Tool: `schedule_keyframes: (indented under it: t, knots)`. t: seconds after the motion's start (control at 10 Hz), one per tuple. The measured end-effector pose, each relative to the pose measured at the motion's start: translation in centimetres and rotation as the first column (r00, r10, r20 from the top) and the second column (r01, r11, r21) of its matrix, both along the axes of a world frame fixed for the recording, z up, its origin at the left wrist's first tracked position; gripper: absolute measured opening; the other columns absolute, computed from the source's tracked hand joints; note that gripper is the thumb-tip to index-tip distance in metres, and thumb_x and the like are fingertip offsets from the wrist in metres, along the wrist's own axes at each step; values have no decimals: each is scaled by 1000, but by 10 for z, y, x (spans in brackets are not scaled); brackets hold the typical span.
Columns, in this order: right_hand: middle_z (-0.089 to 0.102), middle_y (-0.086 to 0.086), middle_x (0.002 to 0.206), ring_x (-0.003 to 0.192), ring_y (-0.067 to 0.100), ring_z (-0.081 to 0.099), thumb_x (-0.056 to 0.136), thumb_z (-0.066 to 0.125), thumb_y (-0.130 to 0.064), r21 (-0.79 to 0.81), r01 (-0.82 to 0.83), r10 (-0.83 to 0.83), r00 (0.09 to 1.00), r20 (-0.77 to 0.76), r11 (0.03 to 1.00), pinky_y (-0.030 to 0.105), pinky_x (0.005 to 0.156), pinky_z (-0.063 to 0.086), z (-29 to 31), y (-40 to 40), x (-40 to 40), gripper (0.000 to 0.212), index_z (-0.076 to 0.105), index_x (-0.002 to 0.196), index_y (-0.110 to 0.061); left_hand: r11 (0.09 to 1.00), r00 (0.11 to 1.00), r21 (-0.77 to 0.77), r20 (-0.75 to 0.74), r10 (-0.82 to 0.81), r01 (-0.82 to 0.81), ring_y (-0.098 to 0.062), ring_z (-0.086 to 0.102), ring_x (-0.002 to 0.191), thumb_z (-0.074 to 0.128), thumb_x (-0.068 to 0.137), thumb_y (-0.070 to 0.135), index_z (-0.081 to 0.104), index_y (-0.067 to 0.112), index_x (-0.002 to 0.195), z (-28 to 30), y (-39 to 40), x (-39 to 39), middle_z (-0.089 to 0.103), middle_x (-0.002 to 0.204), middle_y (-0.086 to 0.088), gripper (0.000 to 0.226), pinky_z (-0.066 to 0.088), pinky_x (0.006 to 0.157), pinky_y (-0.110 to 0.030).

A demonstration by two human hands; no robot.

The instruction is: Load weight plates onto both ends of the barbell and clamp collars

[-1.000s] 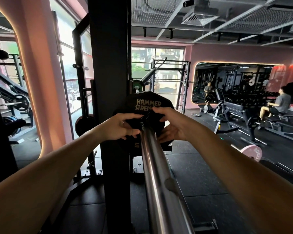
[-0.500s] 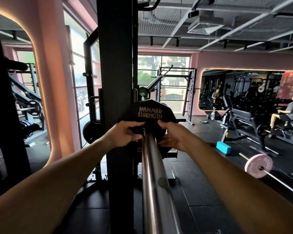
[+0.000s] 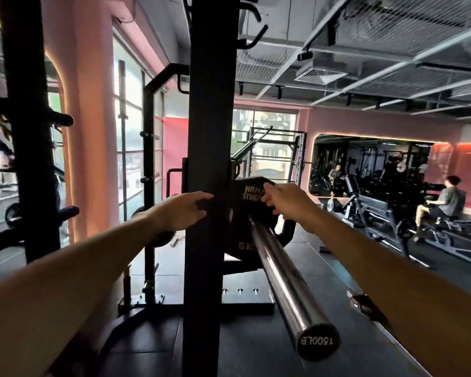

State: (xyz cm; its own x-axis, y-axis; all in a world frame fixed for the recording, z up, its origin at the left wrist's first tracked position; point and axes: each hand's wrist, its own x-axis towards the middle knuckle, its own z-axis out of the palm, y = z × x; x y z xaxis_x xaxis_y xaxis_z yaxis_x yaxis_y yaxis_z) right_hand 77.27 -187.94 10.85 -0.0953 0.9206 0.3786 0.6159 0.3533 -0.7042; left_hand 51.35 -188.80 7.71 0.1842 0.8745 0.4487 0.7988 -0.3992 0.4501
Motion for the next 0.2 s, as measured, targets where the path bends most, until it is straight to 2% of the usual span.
schedule_keyframes:
  t: [0.1, 0.2]
  knots:
    - [73, 4, 100, 97, 24, 67, 98, 53, -49, 49, -54, 42, 974, 223, 997, 38, 88, 53, 16, -20, -51, 42, 74, 100, -13, 998, 998, 62, -53, 21, -17, -4, 63, 75, 63, 97, 11, 58, 16, 138, 12, -28, -56, 72, 90, -5, 42, 41, 65, -4]
    - [68, -5, 98, 97, 16, 62, 94, 59, -50, 66, -58, 29, 925, 379, 996, 28, 78, 45, 19, -37, -95, 32, 73, 103, -23, 999, 996, 30, -88, 14, -11, -6, 66, 84, 64, 96, 12, 59, 17, 136, 13, -43, -97, 70, 93, -2, 40, 41, 72, -5]
